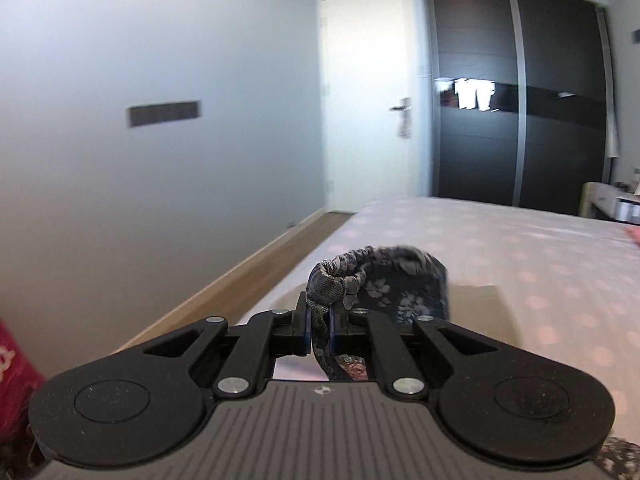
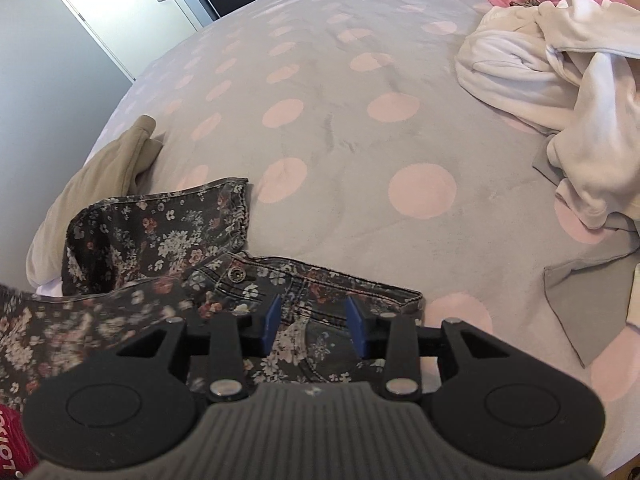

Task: Fold clothes

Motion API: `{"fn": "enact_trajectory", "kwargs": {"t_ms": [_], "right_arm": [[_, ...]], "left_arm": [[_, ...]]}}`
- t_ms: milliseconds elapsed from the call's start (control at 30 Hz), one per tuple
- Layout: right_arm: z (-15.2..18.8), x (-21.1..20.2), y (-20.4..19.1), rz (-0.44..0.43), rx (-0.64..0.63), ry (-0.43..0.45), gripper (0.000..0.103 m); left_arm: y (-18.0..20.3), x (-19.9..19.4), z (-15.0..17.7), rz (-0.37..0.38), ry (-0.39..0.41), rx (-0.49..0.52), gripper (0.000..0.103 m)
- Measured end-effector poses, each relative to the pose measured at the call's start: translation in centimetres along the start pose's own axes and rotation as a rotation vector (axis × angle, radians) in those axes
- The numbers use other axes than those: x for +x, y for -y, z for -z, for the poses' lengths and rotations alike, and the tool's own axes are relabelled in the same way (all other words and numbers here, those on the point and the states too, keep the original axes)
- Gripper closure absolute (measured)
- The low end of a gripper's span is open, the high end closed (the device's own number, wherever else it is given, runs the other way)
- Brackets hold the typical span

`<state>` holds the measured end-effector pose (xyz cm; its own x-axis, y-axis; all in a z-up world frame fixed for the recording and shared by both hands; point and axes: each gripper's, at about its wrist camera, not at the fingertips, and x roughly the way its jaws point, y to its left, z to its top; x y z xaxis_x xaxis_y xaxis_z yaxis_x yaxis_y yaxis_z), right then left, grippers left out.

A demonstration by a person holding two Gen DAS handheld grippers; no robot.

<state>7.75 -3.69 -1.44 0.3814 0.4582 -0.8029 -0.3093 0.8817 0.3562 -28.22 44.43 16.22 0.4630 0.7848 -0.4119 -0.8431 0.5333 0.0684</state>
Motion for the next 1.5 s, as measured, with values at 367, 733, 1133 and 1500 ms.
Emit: {"fn": "enact_trajectory", "kwargs": {"t_ms": [367, 733, 1133, 1500], "right_arm": [[-0.2, 2.7, 0.1, 0.094, -0.046, -0.035, 0.061], [-0.4, 3.6, 0.0, 0.173, -0.09, 0.03, 0.062], [-2.0, 4.3, 0.7, 0.174, -0.128, -0.068, 0.052], [-3.3, 6.5, 2.5, 0.126, -0.204, -0.19, 0.041]], "left_arm": [[-5.2, 9.2, 7.7, -0.165, -0.287, -0.042, 0.097], [-4.7, 11.5, 10.4, -0.037, -0.429, -0.105, 0.088], [7.0, 8.4, 5.2, 0.248, -0.258, 0.102, 0.085], [25.6, 9.4, 5.6, 0.51, -0.236, 0.442, 0.083]]}}
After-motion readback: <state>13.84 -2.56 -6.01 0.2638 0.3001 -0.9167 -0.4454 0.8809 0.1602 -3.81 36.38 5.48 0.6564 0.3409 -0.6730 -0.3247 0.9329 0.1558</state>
